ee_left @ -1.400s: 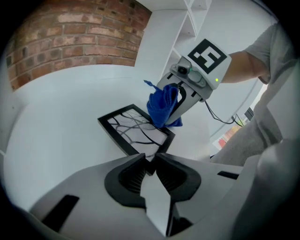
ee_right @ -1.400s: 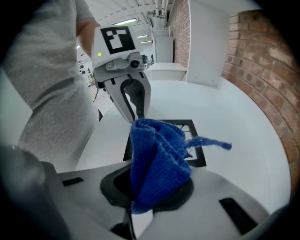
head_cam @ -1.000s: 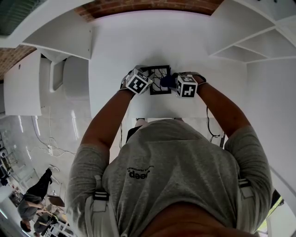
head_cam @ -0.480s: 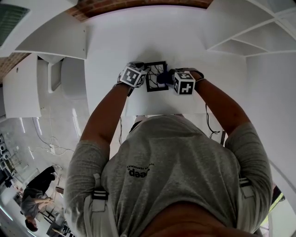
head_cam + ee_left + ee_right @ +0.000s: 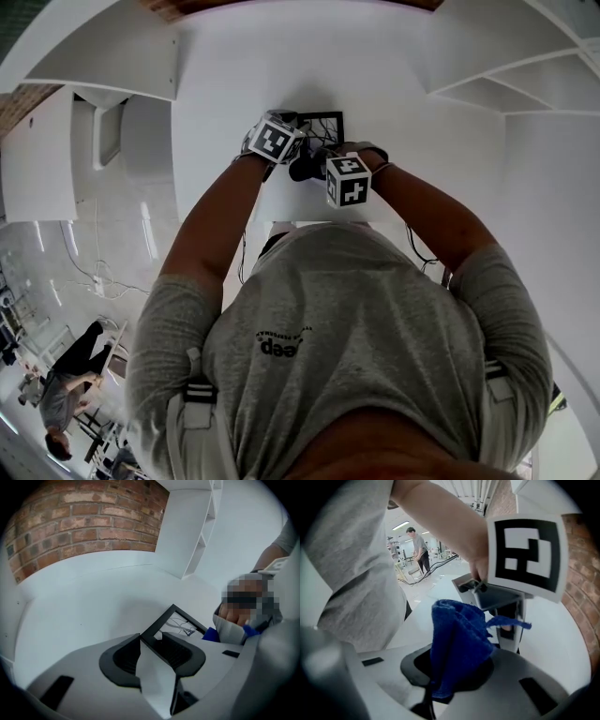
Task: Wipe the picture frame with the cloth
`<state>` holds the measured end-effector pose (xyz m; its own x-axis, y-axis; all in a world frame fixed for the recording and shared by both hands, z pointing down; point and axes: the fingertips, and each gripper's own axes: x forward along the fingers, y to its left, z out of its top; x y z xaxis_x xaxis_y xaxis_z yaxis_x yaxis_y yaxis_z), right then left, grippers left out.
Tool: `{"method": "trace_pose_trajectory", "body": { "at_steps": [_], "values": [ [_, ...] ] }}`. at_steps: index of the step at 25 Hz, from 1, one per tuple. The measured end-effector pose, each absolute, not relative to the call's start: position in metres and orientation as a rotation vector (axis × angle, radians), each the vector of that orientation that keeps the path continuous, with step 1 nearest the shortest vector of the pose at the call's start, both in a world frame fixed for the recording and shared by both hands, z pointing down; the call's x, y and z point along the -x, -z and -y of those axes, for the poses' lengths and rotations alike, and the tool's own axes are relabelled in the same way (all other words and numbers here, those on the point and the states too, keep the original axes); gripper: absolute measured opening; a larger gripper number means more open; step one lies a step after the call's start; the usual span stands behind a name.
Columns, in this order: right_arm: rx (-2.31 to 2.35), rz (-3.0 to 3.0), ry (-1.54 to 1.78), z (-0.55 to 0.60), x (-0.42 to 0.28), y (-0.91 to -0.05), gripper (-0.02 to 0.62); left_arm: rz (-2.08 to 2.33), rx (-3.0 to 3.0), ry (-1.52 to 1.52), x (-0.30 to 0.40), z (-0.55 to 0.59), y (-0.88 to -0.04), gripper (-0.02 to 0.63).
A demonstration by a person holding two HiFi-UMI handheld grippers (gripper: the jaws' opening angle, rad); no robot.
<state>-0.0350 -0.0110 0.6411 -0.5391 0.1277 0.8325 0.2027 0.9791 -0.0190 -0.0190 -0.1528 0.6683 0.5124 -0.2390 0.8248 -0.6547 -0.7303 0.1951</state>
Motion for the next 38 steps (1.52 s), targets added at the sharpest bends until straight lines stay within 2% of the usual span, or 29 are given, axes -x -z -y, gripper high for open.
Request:
{"method": "trace_pose_trajectory", "body": {
  "at_steps": [13, 38],
  "values": [
    [0.224, 2.113, 0.144, 0.007, 0.052, -0.65, 0.058, 0.733, -2.277, -1.151, 0.02, 0.151, -0.67, 0.16],
    [0.165, 2.02, 0.057, 0.007, -0.049, -0.654, 0.058, 0.728, -2.269, -1.146, 0.023, 0.15, -0.67, 0.163]
  ]
}}
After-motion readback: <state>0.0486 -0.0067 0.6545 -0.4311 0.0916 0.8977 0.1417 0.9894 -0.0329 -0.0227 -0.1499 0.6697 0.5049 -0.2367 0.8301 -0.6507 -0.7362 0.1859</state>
